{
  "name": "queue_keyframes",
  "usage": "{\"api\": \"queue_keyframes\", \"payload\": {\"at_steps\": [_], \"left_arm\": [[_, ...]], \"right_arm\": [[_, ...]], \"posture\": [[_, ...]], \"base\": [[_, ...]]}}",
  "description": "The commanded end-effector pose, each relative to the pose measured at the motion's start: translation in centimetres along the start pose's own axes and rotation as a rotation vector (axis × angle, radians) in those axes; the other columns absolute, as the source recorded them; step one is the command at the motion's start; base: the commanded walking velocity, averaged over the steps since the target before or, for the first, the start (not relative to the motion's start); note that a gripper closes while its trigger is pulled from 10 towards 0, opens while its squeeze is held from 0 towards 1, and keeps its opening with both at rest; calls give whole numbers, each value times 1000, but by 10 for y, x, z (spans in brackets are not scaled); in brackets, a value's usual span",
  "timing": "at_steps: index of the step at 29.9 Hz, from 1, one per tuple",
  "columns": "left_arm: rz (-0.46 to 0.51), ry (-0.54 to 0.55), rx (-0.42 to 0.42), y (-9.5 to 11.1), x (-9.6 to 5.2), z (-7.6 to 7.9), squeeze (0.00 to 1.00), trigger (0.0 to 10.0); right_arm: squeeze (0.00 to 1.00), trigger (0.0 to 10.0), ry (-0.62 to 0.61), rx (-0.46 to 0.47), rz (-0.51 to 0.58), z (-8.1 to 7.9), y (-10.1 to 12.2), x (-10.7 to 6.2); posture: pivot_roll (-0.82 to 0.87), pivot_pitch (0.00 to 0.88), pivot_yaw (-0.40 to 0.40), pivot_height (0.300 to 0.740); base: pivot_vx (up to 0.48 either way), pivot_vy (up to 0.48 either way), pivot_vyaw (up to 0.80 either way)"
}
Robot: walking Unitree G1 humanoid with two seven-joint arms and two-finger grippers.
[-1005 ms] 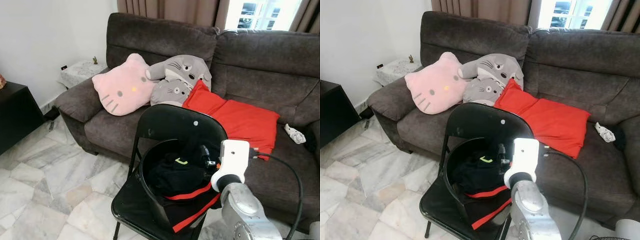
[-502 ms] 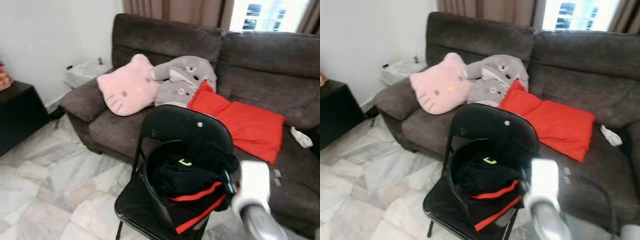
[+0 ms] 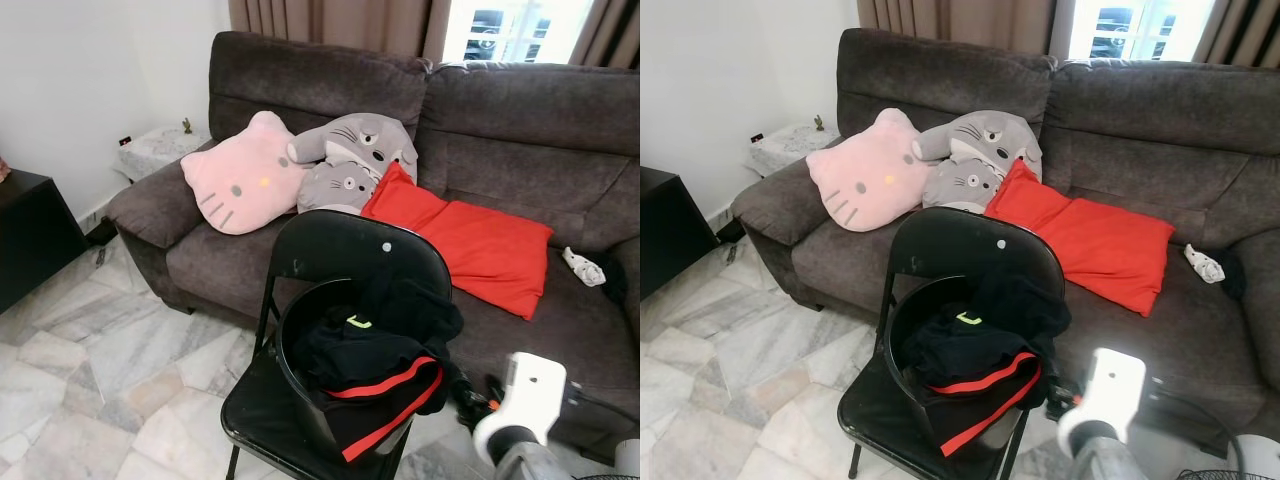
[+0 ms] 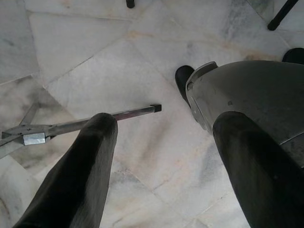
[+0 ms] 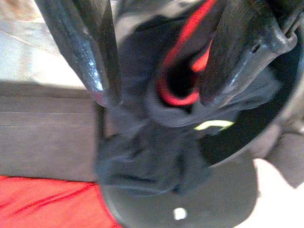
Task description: Hang hanger
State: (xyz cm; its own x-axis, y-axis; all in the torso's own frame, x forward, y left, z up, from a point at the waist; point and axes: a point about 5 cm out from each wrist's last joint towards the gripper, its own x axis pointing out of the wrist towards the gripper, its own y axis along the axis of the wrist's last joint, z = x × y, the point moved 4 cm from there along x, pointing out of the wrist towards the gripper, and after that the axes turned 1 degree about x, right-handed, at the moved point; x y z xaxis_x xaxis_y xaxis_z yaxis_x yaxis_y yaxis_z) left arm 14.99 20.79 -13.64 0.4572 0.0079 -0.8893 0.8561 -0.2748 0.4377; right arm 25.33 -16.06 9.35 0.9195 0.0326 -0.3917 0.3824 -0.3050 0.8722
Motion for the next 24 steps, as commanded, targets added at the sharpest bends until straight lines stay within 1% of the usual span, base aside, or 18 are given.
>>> {"api": "queue_keyframes", "payload": {"at_steps": [1, 2, 7, 10, 15, 18, 21, 22, 24], "left_arm": [[-12, -5, -11, -5, -1, 2, 0, 10000], [-14, -5, -11, -5, -1, 2, 0, 10000], [-17, -5, -8, -5, -1, 2, 0, 10000], [-16, -5, -6, -5, 0, 1, 0, 10000], [-13, -2, -9, -4, 0, 1, 0, 10000], [-14, -5, -2, -4, 0, 2, 0, 10000], [-15, -6, -3, -4, 0, 2, 0, 10000], [-15, -4, -5, -4, 0, 2, 0, 10000], [-15, -2, -8, -4, 0, 2, 0, 10000]], "right_arm": [[0, 10000, 47, 57, 7, -16, 3, -1], [0, 10000, 51, 49, -52, -18, -6, -2], [0, 10000, 73, 84, -121, -21, -17, -2], [0, 10000, 95, 92, -146, -23, -19, 1], [0, 10000, 109, 103, -150, -26, -16, 4], [0, 10000, 132, 105, -190, -31, -21, 9], [0, 10000, 118, 108, -229, -30, -27, 11], [0, 10000, 91, 126, -233, -27, -28, 12], [0, 10000, 76, 140, -231, -26, -28, 12]], "posture": [[-106, 0, 31, 740], [-108, 0, 32, 740], [-114, 0, 37, 740], [-114, 0, 37, 740], [-115, 0, 38, 740], [-118, 0, 40, 740], [-109, 0, 36, 740], [-106, 0, 34, 740], [-106, 0, 34, 740]], "base": [[0, 0, 0], [0, 0, 0], [0, 0, 0], [0, 0, 0], [0, 0, 0], [0, 0, 0], [0, 0, 0], [0, 0, 0], [0, 0, 0]]}}
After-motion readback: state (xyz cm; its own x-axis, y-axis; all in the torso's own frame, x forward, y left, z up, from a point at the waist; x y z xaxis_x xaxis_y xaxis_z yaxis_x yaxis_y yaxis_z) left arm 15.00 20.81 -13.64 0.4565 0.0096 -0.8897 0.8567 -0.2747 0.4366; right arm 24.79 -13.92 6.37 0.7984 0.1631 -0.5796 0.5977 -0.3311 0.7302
